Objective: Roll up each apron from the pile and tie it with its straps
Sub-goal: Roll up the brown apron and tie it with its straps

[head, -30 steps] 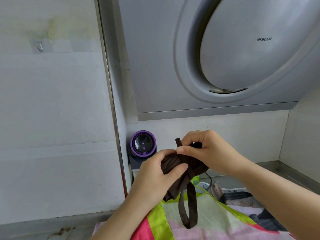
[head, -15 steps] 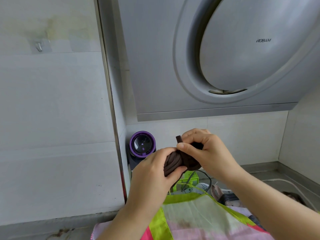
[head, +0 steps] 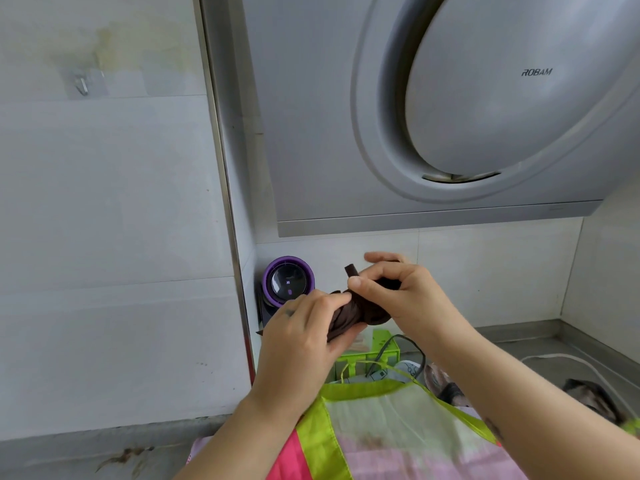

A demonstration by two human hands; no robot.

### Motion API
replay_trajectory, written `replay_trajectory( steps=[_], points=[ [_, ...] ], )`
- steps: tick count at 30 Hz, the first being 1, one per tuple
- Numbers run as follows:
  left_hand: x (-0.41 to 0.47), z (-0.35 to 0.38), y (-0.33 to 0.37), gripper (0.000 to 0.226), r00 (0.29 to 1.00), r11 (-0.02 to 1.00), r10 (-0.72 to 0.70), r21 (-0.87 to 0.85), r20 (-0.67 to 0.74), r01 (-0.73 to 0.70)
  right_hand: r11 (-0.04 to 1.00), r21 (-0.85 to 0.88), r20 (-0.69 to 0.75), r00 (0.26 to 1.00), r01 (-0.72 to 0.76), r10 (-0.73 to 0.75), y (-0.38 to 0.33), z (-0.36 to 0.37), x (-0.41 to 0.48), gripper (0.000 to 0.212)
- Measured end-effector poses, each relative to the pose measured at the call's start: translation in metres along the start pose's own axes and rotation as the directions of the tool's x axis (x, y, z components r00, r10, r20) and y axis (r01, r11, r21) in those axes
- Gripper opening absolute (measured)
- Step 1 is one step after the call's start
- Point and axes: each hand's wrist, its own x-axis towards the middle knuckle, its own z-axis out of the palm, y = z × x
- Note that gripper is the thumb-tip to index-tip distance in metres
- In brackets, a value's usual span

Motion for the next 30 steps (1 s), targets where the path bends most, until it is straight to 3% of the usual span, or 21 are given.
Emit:
replay_trajectory(
  steps=[2,4,5,6,8,9,13,16,20,22,25,27,30],
  points=[
    [-0.004,0.001,-0.001,0.037,0.999,1.000,-0.004,0.006,0.043,0.003,0.999,0.019,0.022,0.999,-0.032,0.031,-0.001,-0.002,0.000,0.020],
    [-0.002,-0.004,0.006,0.042,0.971,0.971,-0.175,-0.133,0.165,0.198,1.000,0.028,-0.009,1.000,-0.009,0.009,0.001,-0.004,0.000,0.021],
    [0.002,-0.012,0.014,0.044,0.909,0.885,-0.318,-0.261,0.270,0.387,1.000,0.019,-0.023,1.000,0.020,-0.020,0.002,-0.006,-0.001,0.022],
    [0.008,-0.014,0.018,0.045,0.801,0.728,-0.433,-0.364,0.414,0.581,0.999,-0.001,-0.020,0.998,0.052,-0.052,0.003,-0.008,-0.002,0.022],
    [0.018,-0.011,0.014,0.039,0.577,0.412,-0.517,-0.407,0.632,0.815,0.994,-0.026,0.036,0.993,0.110,-0.109,0.003,-0.011,-0.003,0.016],
    [0.023,-0.008,0.006,0.027,0.505,0.339,-0.506,-0.377,0.699,0.862,0.992,-0.018,0.077,0.989,0.129,-0.127,0.003,-0.012,-0.004,0.010],
    [0.032,-0.016,-0.016,0.019,0.372,0.277,-0.279,-0.297,0.886,0.914,0.975,-0.032,0.195,0.959,0.218,-0.208,0.003,-0.016,-0.004,0.009],
    [0.030,-0.026,-0.019,0.049,0.308,0.158,-0.140,-0.286,0.941,0.945,0.959,-0.058,0.248,0.934,0.278,-0.256,0.002,-0.015,-0.004,0.008],
    [0.035,-0.029,-0.017,0.057,0.200,-0.146,0.022,-0.195,0.980,0.970,0.953,0.041,0.272,0.915,0.299,-0.299,-0.008,-0.016,-0.007,0.006],
    [0.033,-0.028,-0.018,0.070,0.193,-0.241,0.081,-0.169,0.978,0.956,0.949,0.097,0.259,0.913,0.299,-0.314,-0.014,-0.017,-0.008,0.006],
    [0.030,-0.027,-0.011,0.062,0.308,-0.330,0.158,-0.244,0.938,0.912,0.945,0.135,0.252,0.912,0.298,-0.324,-0.018,-0.020,-0.007,0.008],
    [0.031,-0.026,-0.002,0.044,0.329,-0.338,0.090,-0.282,0.940,0.898,0.944,0.115,0.235,0.914,0.311,-0.330,-0.018,-0.021,-0.005,0.011],
    [0.036,-0.026,0.011,0.017,0.341,-0.300,-0.126,-0.363,0.932,0.882,0.937,0.017,0.142,0.927,0.349,-0.347,-0.012,-0.023,-0.003,0.022]
  ],
)
